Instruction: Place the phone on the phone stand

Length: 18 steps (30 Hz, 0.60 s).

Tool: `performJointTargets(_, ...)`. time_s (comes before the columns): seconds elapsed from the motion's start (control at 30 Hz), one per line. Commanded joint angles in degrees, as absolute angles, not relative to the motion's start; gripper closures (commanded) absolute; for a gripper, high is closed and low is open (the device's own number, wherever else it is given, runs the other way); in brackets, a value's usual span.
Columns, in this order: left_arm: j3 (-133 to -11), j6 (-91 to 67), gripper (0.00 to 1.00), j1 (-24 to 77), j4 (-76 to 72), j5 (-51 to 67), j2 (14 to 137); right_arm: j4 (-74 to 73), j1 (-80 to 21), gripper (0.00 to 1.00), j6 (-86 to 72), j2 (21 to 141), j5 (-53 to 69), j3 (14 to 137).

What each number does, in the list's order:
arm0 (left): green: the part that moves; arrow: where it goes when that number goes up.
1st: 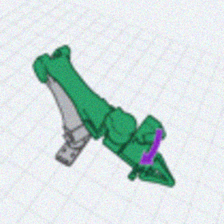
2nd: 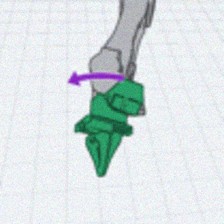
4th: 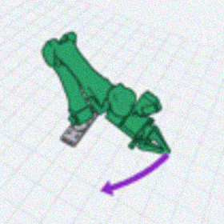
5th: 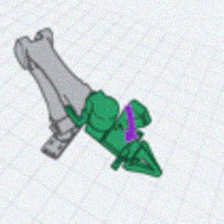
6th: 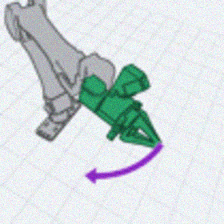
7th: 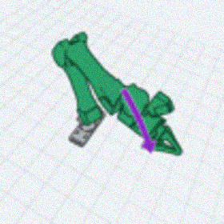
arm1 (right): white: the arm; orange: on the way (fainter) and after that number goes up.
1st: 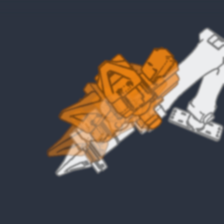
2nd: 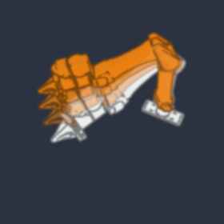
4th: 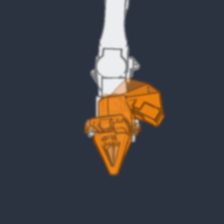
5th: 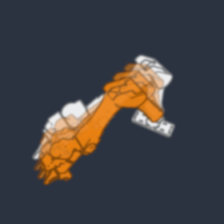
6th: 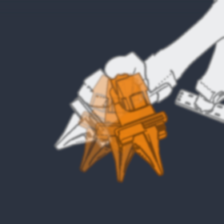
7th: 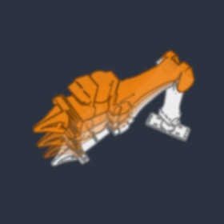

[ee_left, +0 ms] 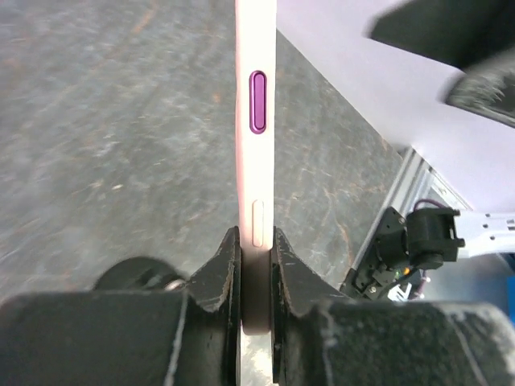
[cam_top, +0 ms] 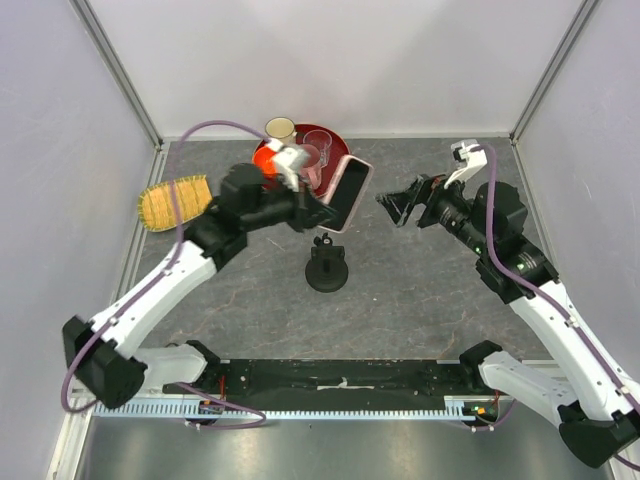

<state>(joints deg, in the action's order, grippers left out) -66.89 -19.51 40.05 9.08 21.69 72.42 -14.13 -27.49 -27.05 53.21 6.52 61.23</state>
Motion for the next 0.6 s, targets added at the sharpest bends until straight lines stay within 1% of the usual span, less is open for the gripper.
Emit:
performJointTargets(0.0,-65.04,-20.04,0.98,28.60,10.01,38.30,64.61,-16.52,-27.60,0.02,-13.47,52.47,17.47,64.07)
performJointTargets(0.03,-64.95,-19.95,0.98,27.09,10.72,40.84,64.16,-16.87,-27.51,0.02,-11.79,52.99,24.10,64.07)
performJointTargets(0.07,-64.52,-19.60,0.98,25.77,10.98,46.96,63.64,-17.75,-27.51,0.02,-9.78,54.56,27.39,64.51)
performJointTargets(0.13,-64.16,-18.38,0.98,23.47,11.16,53.67,62.93,-22.73,-27.51,0.02,-6.86,56.85,32.32,68.28)
performJointTargets(0.17,-63.99,-16.28,0.98,23.21,11.25,60.84,62.84,-24.07,-27.51,0.02,-6.42,58.95,33.82,69.68)
performJointTargets(0.23,-63.55,-14.86,0.98,23.12,11.08,66.33,62.75,-25.84,-27.60,0.02,-5.98,60.72,37.07,72.59)
performJointTargets(0.27,-62.41,-15.29,0.98,23.12,10.29,69.23,62.41,-25.93,-27.51,0.06,-5.98,62.04,41.18,73.47)
performJointTargets(0.3,-61.45,-16.34,0.98,23.12,6.28,70.04,61.97,-26.10,-27.51,0.08,-5.80,62.66,42.61,74.52)
performJointTargets(0.33,-60.30,-17.57,0.98,23.12,3.80,70.92,61.01,-26.54,-27.42,0.09,-5.71,63.10,43.24,75.05)
performJointTargets(0.37,-58.64,-19.67,0.98,23.12,1.43,72.84,60.65,-27.33,-27.33,0.15,-5.19,63.98,43.24,75.75)
performJointTargets(0.4,-58.19,-20.30,0.98,23.12,-1.73,73.82,60.38,-28.99,-26.90,0.19,-4.75,64.33,43.33,76.81)
performJointTargets(0.47,-57.40,-21.27,0.98,23.20,-3.34,75.75,59.85,-30.75,-26.11,0.24,-3.78,65.65,44.20,77.78)
performJointTargets(0.53,-57.31,-21.09,0.98,23.29,-3.43,76.20,59.50,-30.94,-24.88,0.28,-3.87,65.65,49.11,78.22)
performJointTargets(0.57,-57.13,-20.92,0.98,23.29,-3.60,76.29,59.59,-30.07,-24.70,0.29,-5.09,65.48,52.00,78.14)
